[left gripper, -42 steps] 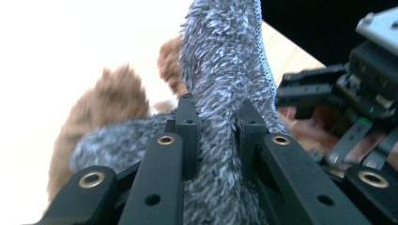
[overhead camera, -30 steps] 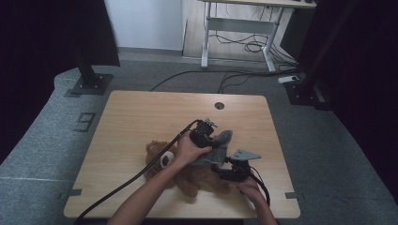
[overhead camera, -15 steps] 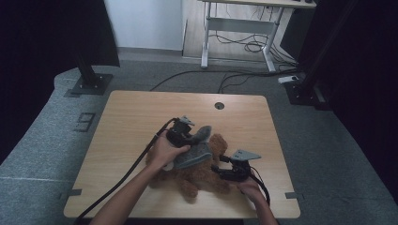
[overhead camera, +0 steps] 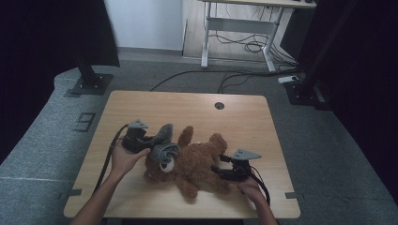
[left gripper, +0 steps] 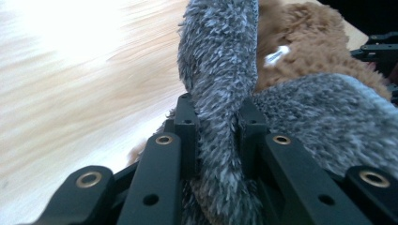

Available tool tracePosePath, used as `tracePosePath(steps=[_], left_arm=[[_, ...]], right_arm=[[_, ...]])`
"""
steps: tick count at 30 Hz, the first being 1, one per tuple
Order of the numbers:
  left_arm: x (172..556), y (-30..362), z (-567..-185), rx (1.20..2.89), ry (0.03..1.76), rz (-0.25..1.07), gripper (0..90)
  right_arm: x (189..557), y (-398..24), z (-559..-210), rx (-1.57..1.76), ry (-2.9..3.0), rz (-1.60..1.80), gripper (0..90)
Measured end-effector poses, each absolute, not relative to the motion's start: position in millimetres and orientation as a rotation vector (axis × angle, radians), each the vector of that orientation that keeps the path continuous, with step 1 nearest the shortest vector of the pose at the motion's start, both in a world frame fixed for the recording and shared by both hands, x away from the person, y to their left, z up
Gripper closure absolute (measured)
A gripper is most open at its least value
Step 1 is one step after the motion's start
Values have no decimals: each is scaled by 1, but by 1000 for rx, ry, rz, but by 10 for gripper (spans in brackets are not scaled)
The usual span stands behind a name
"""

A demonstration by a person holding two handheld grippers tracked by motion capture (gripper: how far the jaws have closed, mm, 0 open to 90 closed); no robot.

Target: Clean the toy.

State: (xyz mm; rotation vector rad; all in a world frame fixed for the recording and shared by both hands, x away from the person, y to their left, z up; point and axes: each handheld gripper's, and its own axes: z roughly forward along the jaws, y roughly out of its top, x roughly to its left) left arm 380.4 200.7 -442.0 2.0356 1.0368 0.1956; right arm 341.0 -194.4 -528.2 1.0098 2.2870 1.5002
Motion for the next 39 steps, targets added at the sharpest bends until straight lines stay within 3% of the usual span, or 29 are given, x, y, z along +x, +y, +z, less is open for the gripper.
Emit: tracePosePath(steps=[10, 18, 29, 39], left_arm=[[378, 217, -456, 1984, 1055, 175, 752], [370, 241, -476, 1966, 1116, 155, 752], [368, 242, -534, 2063, 1204, 69, 763], [367, 244, -485, 1915, 1097, 230, 774]], right_arm=[[338, -198, -505, 1076, 2226, 1703, 308], [336, -154, -515, 1032, 2355, 1503, 215], [335, -154, -520, 993, 2365, 1463, 327], [336, -158, -523, 999, 2358, 1472, 334]])
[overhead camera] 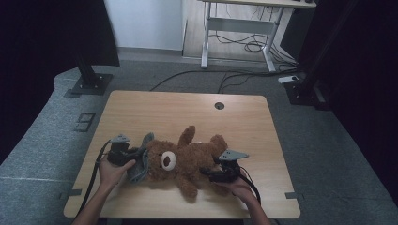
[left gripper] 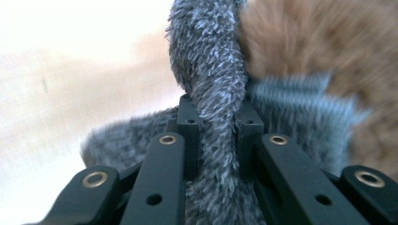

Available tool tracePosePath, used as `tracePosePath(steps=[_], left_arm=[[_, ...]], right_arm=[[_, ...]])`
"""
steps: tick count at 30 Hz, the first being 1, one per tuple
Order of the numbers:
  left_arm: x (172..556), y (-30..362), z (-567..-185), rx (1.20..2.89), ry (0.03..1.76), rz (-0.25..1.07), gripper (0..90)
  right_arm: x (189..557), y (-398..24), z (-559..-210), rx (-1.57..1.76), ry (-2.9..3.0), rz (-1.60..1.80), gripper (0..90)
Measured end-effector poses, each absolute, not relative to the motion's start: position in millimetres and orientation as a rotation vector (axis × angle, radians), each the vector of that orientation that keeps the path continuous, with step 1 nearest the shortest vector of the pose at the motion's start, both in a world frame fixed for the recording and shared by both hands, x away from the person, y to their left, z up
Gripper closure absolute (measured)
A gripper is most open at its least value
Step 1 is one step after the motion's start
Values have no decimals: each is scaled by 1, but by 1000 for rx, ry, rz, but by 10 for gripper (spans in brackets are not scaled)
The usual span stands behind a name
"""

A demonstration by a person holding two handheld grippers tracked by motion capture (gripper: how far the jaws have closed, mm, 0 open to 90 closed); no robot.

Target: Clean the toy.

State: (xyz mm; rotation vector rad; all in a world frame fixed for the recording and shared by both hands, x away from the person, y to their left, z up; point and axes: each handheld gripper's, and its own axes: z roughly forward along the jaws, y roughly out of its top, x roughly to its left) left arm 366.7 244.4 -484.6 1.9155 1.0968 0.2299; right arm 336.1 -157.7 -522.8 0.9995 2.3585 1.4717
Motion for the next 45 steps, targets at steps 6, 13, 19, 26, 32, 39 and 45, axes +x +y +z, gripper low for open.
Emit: tracePosePath(steps=[6, 13, 19, 26, 32, 39, 45], left_arm=[[384, 227, -462, 1860, 1061, 257, 775], [392, 226, -492, 1962, 1153, 164, 778], [368, 231, -520, 2055, 1158, 128, 778], [366, 240, -504, 2017, 1143, 153, 774], [368, 228, -445, 1907, 1033, 249, 773], [381, 167, -427, 1997, 937, 205, 768], [388, 145, -451, 2074, 958, 138, 764]], right_arm=[[335, -156, -523, 989, 2353, 1456, 363], [334, -154, -524, 989, 2333, 1436, 421], [333, -154, -526, 985, 2324, 1426, 463], [331, -156, -525, 960, 2338, 1424, 467], [329, -154, -525, 948, 2329, 1417, 467], [328, -154, -525, 942, 2317, 1411, 462], [328, -155, -524, 940, 2318, 1427, 408]])
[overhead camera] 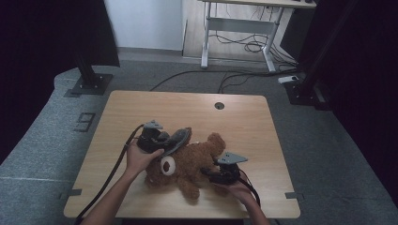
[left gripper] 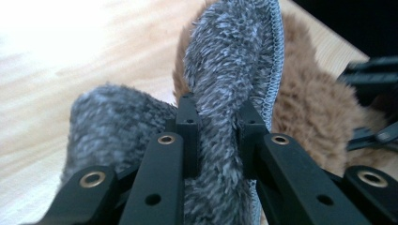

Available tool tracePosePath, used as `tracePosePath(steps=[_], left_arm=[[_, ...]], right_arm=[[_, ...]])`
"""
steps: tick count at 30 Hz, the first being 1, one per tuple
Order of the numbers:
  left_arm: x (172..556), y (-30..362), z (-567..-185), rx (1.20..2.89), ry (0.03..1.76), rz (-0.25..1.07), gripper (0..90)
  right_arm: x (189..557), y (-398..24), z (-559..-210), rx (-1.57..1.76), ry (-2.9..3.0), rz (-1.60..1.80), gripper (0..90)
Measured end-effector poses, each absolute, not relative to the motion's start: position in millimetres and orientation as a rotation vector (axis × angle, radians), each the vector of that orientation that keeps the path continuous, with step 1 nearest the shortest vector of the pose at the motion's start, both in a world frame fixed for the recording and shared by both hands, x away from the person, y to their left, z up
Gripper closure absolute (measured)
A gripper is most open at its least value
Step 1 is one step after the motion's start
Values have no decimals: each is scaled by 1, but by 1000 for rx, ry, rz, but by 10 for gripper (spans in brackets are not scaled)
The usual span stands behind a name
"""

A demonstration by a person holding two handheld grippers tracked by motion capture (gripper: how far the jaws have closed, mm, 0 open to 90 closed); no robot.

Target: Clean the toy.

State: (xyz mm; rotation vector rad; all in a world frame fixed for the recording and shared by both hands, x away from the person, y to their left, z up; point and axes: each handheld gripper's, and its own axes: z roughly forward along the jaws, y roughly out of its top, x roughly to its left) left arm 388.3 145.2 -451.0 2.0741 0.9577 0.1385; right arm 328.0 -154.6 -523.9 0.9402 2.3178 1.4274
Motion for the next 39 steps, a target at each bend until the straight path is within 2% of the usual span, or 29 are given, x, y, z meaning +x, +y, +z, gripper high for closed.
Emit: tracePosePath(steps=[5, 10, 16, 19, 21, 22, 24, 31, 35, 39], left_arm=[[381, 145, -460, 2085, 946, 147, 766], [382, 150, -466, 2057, 949, 117, 768], [381, 149, -469, 2050, 944, 130, 768], [382, 151, -469, 2043, 950, 138, 767], [383, 152, -469, 2033, 959, 155, 767], [384, 153, -469, 2027, 962, 168, 766], [388, 154, -470, 2011, 971, 182, 765], [411, 156, -462, 1936, 995, 197, 763], [425, 149, -456, 1950, 1001, 215, 760], [427, 147, -463, 1971, 1005, 185, 761]], right_arm=[[334, -158, -517, 967, 2354, 1459, 248], [349, -156, -513, 995, 2406, 1470, 139], [362, -145, -516, 1039, 2484, 1476, 100], [360, -138, -519, 1058, 2464, 1443, 237], [357, -136, -519, 1035, 2440, 1426, 412], [356, -136, -519, 1018, 2408, 1430, 471], [354, -134, -520, 1020, 2347, 1451, 542], [366, -132, -519, 1023, 2125, 1420, 602], [376, -133, -524, 988, 2032, 1422, 601], [371, -134, -529, 915, 2030, 1426, 577]])
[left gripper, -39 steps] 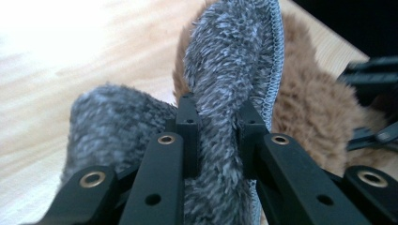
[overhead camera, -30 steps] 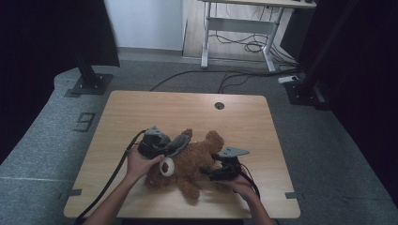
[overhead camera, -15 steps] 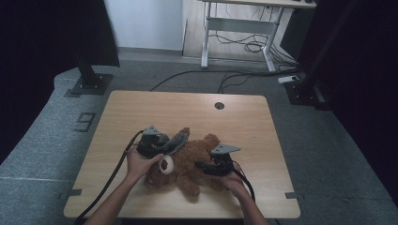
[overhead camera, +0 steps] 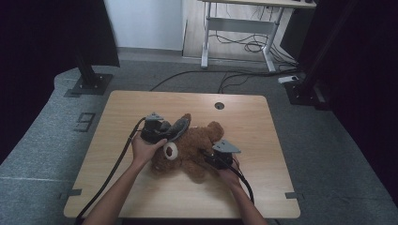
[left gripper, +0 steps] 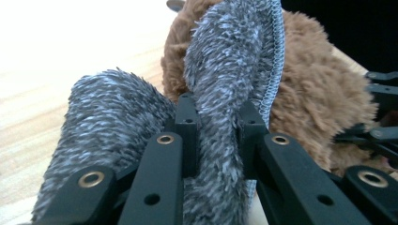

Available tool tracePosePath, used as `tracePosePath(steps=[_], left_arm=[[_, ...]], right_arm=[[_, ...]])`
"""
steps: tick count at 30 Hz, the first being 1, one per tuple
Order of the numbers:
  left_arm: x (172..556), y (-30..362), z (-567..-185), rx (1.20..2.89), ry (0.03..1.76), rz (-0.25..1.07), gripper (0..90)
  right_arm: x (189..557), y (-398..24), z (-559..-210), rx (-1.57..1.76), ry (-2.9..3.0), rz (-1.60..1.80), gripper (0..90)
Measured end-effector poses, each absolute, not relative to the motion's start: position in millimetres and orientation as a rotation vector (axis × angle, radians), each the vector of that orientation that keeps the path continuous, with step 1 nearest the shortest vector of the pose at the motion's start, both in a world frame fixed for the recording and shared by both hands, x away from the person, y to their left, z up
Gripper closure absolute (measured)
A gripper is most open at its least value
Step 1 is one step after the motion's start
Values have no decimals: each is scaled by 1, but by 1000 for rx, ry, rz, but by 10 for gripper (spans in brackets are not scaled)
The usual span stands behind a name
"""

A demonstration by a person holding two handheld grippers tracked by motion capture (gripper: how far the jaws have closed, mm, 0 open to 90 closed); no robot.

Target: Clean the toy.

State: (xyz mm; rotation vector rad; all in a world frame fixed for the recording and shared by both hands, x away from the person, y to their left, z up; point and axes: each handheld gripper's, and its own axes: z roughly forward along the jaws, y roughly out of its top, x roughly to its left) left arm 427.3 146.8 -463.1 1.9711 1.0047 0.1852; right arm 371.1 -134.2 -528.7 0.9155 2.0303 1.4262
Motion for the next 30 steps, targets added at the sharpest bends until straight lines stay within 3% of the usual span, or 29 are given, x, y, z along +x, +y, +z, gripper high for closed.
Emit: tracePosePath(steps=[4, 9, 14, 19, 30], left_arm=[[416, 146, -469, 1987, 981, 163, 767], [396, 146, -475, 1984, 943, 180, 777], [377, 146, -477, 1964, 901, 188, 782], [368, 146, -477, 1958, 896, 194, 783], [363, 146, -478, 1950, 894, 192, 783]], right_arm=[[361, -140, -530, 819, 2075, 1415, 499], [346, -147, -528, 766, 2136, 1397, 294], [341, -168, -510, 889, 2134, 1526, 238], [359, -169, -501, 1006, 2215, 1553, 131], [380, -157, -513, 1200, 2306, 1534, 106]])
